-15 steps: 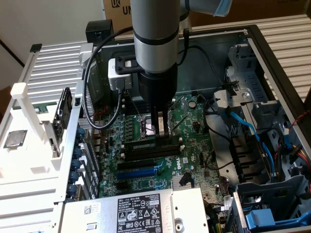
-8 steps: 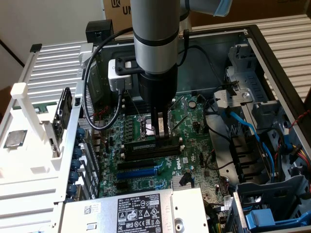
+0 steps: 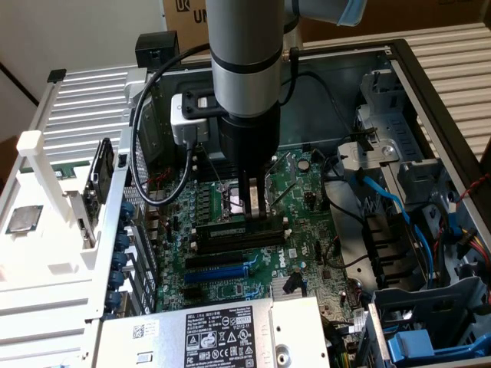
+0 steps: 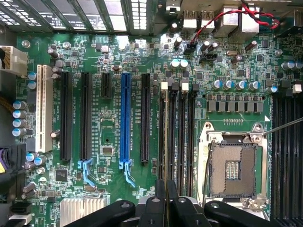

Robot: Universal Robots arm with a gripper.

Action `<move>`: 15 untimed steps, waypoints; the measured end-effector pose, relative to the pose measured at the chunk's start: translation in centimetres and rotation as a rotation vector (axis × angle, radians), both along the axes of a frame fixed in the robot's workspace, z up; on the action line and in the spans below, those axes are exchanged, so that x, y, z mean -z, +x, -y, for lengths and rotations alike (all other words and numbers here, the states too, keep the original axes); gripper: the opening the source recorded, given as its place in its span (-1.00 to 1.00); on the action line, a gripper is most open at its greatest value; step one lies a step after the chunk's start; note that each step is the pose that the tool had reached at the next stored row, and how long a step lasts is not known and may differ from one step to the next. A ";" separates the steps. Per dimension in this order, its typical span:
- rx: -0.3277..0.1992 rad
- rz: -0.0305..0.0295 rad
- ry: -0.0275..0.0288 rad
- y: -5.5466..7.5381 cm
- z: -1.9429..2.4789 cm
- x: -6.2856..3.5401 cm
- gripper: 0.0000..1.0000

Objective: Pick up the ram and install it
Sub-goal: 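Insert the ram into the slot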

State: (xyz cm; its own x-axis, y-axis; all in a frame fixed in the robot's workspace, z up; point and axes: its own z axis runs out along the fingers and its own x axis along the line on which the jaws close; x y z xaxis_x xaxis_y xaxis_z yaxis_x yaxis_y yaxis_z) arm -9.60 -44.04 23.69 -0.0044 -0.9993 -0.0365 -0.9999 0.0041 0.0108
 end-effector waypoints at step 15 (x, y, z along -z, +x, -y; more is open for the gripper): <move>0.000 0.0020 0.0002 -0.2 -0.14 0.22 -0.75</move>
State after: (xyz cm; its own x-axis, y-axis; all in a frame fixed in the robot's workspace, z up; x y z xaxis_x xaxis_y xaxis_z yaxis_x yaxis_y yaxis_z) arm -9.79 -43.90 23.47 -0.0048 -0.9993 -0.0367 -1.0000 0.0045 0.0087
